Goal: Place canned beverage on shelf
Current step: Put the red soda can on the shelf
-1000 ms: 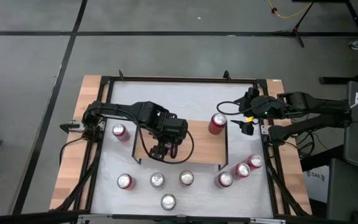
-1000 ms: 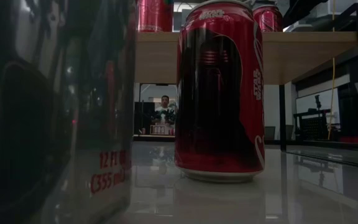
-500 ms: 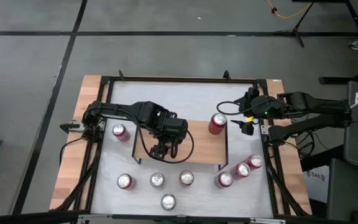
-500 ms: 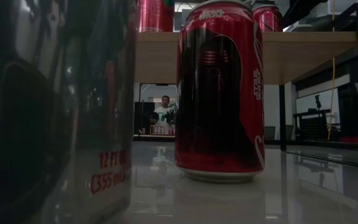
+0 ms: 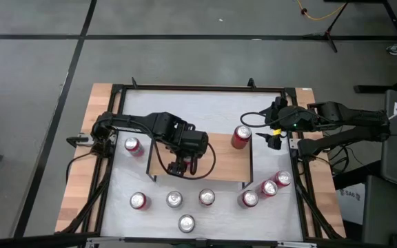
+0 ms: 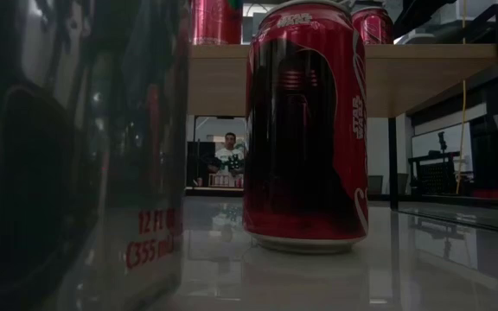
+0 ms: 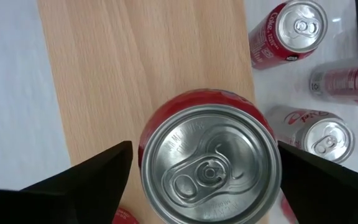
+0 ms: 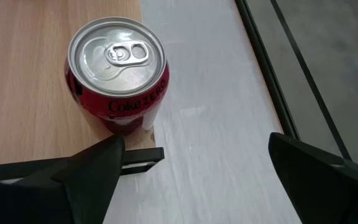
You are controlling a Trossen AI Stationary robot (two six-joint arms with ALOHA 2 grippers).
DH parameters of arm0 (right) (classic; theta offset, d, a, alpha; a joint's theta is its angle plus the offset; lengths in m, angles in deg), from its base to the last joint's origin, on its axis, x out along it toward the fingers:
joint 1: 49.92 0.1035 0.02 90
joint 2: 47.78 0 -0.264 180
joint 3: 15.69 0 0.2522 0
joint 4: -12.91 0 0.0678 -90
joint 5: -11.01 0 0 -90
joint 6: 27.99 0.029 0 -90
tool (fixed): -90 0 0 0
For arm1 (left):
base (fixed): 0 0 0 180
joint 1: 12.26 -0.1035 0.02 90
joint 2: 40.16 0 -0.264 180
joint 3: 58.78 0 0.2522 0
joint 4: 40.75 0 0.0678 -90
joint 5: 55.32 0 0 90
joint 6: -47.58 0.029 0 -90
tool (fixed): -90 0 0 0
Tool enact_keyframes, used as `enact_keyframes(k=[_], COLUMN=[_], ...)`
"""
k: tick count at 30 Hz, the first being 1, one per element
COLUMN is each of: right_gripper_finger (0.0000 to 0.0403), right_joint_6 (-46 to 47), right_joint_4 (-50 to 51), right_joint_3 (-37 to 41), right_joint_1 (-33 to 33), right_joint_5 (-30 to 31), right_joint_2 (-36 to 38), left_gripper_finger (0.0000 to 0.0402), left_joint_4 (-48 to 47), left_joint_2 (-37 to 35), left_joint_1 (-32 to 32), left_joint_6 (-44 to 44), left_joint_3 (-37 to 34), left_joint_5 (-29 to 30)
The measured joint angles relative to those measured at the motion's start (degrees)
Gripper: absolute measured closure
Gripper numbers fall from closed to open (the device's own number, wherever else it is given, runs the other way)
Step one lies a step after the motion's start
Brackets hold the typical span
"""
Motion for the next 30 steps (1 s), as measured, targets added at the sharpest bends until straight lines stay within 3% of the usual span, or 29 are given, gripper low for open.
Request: enact_keyframes(k=[12, 24, 30], right_gripper_finger=[0.0015, 0.0015, 0.0015], right_joint_6=[0.0, 0.0, 0.0], right_joint_4=[0.0, 0.0, 0.0], right_joint_3=[0.0, 0.0, 0.0], right_joint_1=[0.0, 0.0, 0.0], right_joint_5=[0.0, 0.0, 0.0], right_joint_2=[0.0, 0.0, 0.0], left_gripper_finger=[0.003, 0.003, 0.003], left_joint_4=[0.7, 0.8, 0.8], left_joint_2=[0.0, 0.0, 0.0], left_joint_1=[0.0, 0.0, 0.0], left_joint_6=[-7.5, -26.5, -29.7], left_joint_3=[0.0, 0.0, 0.0], left_joint_5=[0.0, -0.3, -0.2])
